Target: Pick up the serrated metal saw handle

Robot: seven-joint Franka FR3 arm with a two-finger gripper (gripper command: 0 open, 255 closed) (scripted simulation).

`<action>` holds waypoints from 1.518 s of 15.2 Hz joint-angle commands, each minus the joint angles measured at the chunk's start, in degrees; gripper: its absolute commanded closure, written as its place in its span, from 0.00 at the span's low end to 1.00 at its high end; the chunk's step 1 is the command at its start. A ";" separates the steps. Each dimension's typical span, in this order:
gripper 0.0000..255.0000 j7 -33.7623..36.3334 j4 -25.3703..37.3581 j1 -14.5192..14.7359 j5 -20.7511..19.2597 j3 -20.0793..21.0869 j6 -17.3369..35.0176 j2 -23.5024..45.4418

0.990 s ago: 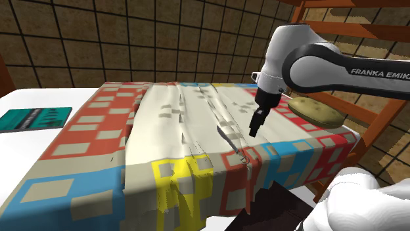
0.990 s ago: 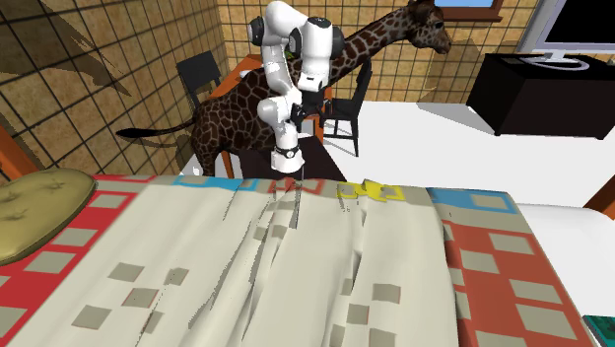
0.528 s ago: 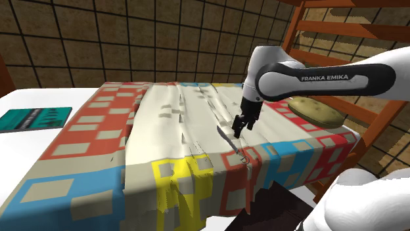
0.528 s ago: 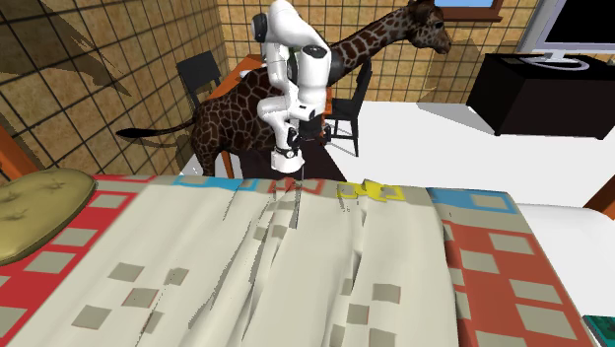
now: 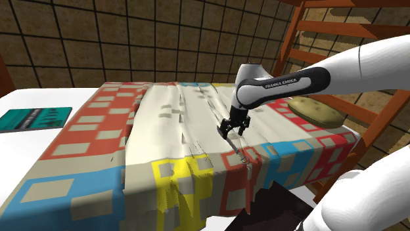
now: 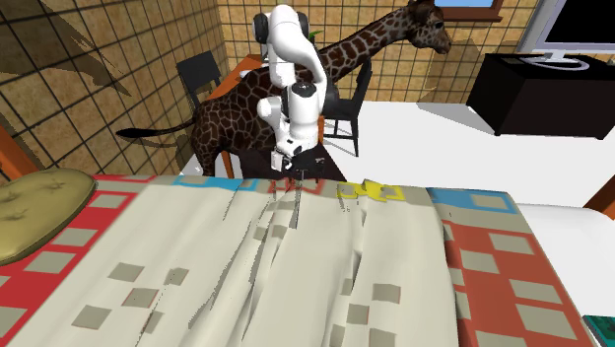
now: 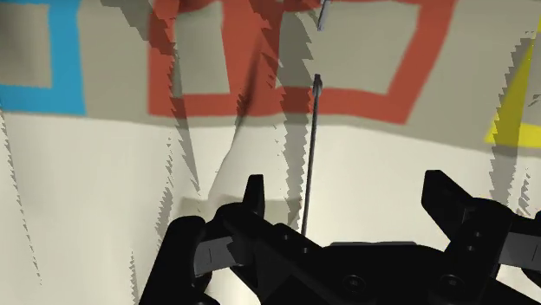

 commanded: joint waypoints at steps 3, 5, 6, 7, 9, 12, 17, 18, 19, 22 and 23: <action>0.00 2.41 0.86 -1.50 0.42 -1.07 4.49 5.51; 0.00 2.41 0.09 -1.49 0.41 -1.06 6.14 6.38; 0.00 2.42 -0.28 -1.49 0.40 -1.06 6.96 6.83; 0.00 2.42 -0.64 -1.49 0.40 -1.05 7.79 7.30; 0.00 2.42 -1.32 -1.49 0.39 -1.05 9.45 8.28; 1.00 2.41 -1.41 -1.50 0.38 -1.05 9.96 8.70; 1.00 2.43 -1.49 -1.49 0.38 -1.04 9.96 8.62; 1.00 2.43 -1.49 -1.49 0.38 -1.04 9.96 8.62; 1.00 2.43 -1.49 -1.49 0.38 -1.04 9.96 8.62; 1.00 2.42 -1.18 -1.49 0.39 -1.05 9.09 8.06; 1.00 2.42 -0.85 -1.49 0.39 -1.05 8.26 7.56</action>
